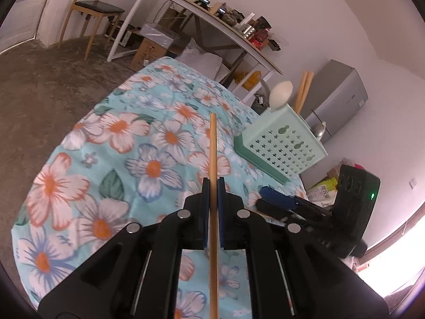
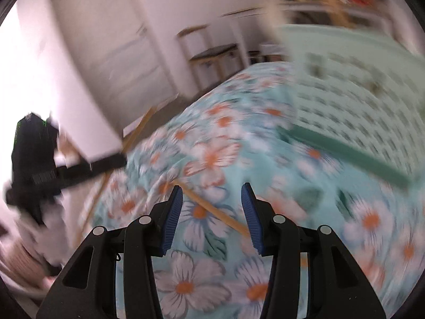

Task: Organize utensils
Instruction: 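Grasp a chopstick with the right tool while the left tool holds its chopstick, then carry both held chopsticks above the green holder with both tools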

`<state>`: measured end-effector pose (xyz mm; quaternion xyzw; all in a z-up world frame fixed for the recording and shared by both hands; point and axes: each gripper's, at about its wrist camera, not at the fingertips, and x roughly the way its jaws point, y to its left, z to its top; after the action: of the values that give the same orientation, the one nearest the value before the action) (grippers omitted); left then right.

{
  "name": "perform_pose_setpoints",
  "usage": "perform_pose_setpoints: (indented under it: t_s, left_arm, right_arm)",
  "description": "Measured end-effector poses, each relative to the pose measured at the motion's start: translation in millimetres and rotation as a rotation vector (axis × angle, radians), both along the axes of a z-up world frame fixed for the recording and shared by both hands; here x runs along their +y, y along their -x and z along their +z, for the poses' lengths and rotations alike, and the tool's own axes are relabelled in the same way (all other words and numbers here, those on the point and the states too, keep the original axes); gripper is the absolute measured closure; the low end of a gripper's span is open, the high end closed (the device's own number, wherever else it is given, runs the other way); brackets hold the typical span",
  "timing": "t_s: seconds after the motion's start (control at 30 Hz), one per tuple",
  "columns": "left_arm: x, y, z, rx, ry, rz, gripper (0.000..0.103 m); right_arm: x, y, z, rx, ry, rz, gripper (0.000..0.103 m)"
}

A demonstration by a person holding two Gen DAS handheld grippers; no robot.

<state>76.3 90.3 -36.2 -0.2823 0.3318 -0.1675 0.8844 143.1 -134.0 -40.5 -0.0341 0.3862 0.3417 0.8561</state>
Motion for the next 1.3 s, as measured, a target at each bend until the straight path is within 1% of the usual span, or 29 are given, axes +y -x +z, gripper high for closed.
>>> perform_pose_setpoints:
  t_s: [0.07, 0.17, 0.2, 0.37, 0.43, 0.47, 0.5, 0.53, 0.63, 0.83, 0.9, 1.03, 1.13, 1.23, 1.27, 1.3]
  left_arm:
    - [5, 1, 1, -0.004, -0.005, 0.013, 0.098]
    - [12, 0, 2, -0.006, -0.01, 0.029, 0.098]
    - [14, 0, 2, -0.004, -0.011, 0.034, 0.098]
    - [17, -3, 5, -0.001, -0.029, 0.044, 0.098]
    - [16, -4, 8, -0.008, -0.037, 0.047, 0.098]
    - [17, -3, 9, -0.011, -0.04, 0.048, 0.098]
    - [16, -3, 10, -0.014, -0.042, 0.05, 0.098]
    - [16, -4, 11, -0.016, -0.044, 0.052, 0.098]
    - [13, -5, 13, -0.018, -0.046, 0.054, 0.098]
    - [4, -7, 16, -0.023, -0.067, 0.045, 0.098]
    - [1, -8, 17, -0.024, -0.07, 0.042, 0.098]
    - [-5, -9, 19, -0.026, -0.076, 0.036, 0.098]
    - [-9, -9, 20, -0.03, -0.08, 0.03, 0.098]
    - [-12, -10, 21, -0.032, -0.083, 0.026, 0.098]
    - [-13, -10, 21, -0.032, -0.084, 0.024, 0.098]
    - [-14, -10, 21, -0.032, -0.085, 0.022, 0.098]
  right_arm:
    - [21, 1, -4, -0.036, 0.089, 0.067, 0.058]
    - [40, 2, -12, -0.064, 0.177, 0.124, 0.058]
    - [45, 1, -14, -0.066, 0.191, 0.134, 0.063]
    - [55, -6, -22, -0.049, 0.198, 0.134, 0.08]
    - [57, -7, -23, -0.05, 0.199, 0.135, 0.082]
    - [56, -5, -22, -0.055, 0.197, 0.135, 0.085]
    - [54, -5, -21, -0.06, 0.194, 0.131, 0.091]
    - [54, -6, -19, -0.065, 0.187, 0.127, 0.093]
    - [50, -7, -12, -0.088, 0.159, 0.102, 0.093]
    - [24, -11, 17, -0.134, 0.055, 0.0, 0.096]
    - [11, -12, 29, -0.154, 0.002, -0.041, 0.096]
    - [-20, -16, 57, -0.177, -0.146, -0.116, 0.096]
    - [-38, -18, 72, -0.194, -0.221, -0.153, 0.096]
    - [-60, -14, 89, -0.214, -0.32, -0.194, 0.096]
    - [-70, -14, 94, -0.215, -0.377, -0.206, 0.096]
    - [-76, -15, 95, -0.206, -0.41, -0.204, 0.096]
